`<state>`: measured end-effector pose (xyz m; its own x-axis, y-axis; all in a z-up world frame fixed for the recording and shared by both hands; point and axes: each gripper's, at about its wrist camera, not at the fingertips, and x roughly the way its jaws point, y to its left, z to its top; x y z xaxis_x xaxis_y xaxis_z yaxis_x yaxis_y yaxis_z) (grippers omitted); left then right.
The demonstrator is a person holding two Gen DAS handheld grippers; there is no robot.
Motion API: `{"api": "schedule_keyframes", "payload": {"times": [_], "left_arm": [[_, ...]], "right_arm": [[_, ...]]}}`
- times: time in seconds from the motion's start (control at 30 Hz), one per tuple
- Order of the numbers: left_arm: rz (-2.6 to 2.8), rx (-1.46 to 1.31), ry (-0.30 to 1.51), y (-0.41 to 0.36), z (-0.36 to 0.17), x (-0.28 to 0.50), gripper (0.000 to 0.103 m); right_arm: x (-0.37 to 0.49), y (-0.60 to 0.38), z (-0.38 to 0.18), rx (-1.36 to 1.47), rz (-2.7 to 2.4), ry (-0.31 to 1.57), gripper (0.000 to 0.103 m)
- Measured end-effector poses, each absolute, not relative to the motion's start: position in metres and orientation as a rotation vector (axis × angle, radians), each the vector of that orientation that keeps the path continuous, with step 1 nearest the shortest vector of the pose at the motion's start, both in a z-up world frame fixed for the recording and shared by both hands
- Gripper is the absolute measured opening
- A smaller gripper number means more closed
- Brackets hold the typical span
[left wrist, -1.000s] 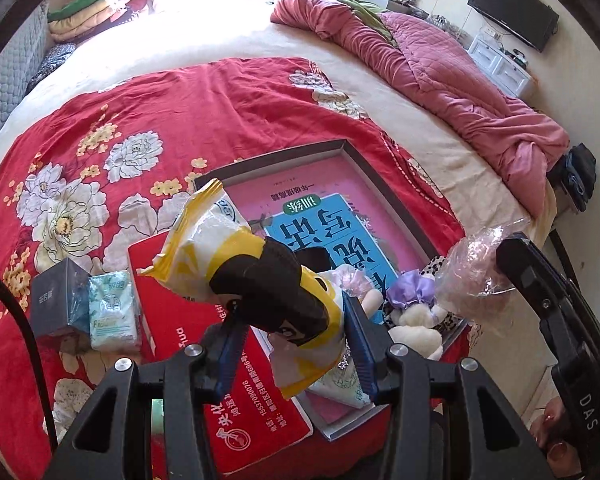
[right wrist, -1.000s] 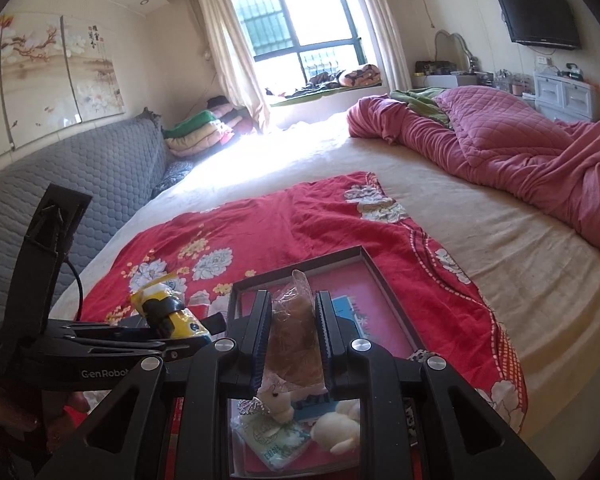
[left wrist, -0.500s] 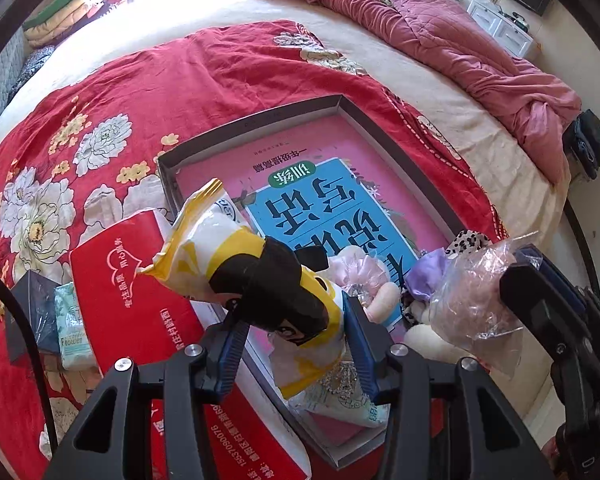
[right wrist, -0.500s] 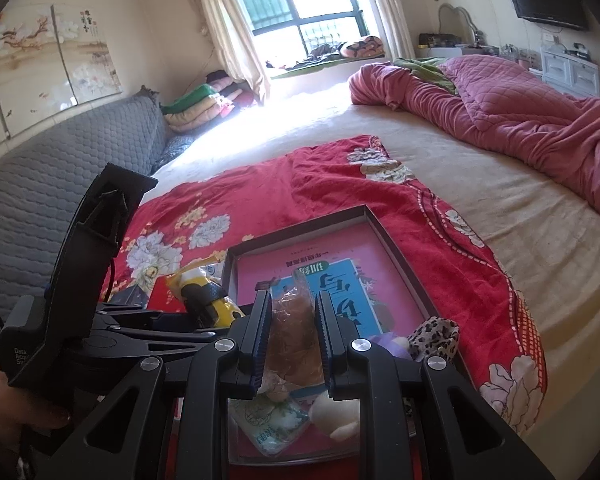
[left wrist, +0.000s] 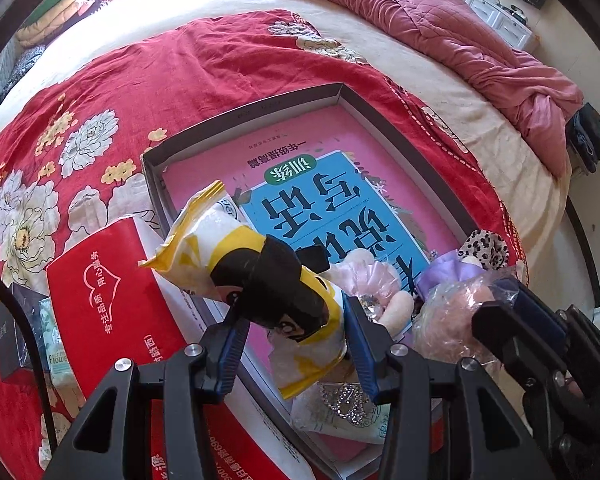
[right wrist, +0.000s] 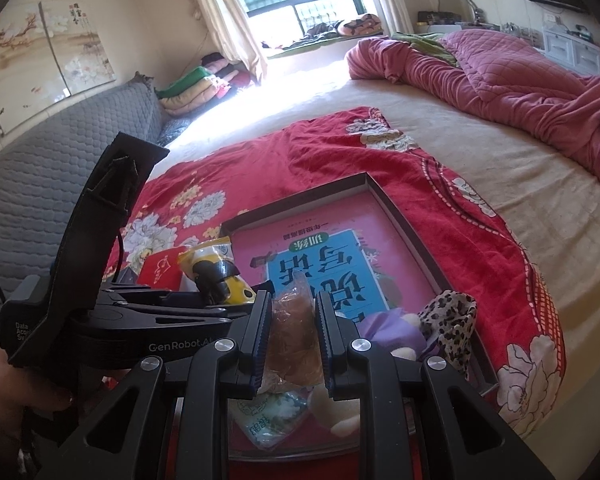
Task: Organize soft objects
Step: 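Carry the snack bag with the left tool while the right tool carries the clear bag toward the pink box, then open the left tool to drop the snack bag while the right tool releases the clear bag into the box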
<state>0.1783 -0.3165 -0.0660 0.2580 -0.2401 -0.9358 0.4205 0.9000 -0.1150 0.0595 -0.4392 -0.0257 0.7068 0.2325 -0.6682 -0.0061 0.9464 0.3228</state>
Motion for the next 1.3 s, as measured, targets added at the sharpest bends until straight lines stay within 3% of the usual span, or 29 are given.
{"api": "schedule_keyframes", "payload": {"times": [0.6,0.77,1.3], "left_arm": [[-0.479,0.172,1.234,-0.318,-0.067,0.174,0.048],[-0.484,0.178,1.231,-0.318,-0.066,0.172,0.048],[-0.485,0.144,1.230,-0.316,-0.066,0.173,0.049]], "right_arm": [[0.068,-0.453,-0.053,0.393,0.097,0.839,0.025],[0.068,-0.453,-0.052,0.398,0.097,0.843,0.037],[0.058,-0.468,-0.035,0.435,0.046,0.787,0.045]]}}
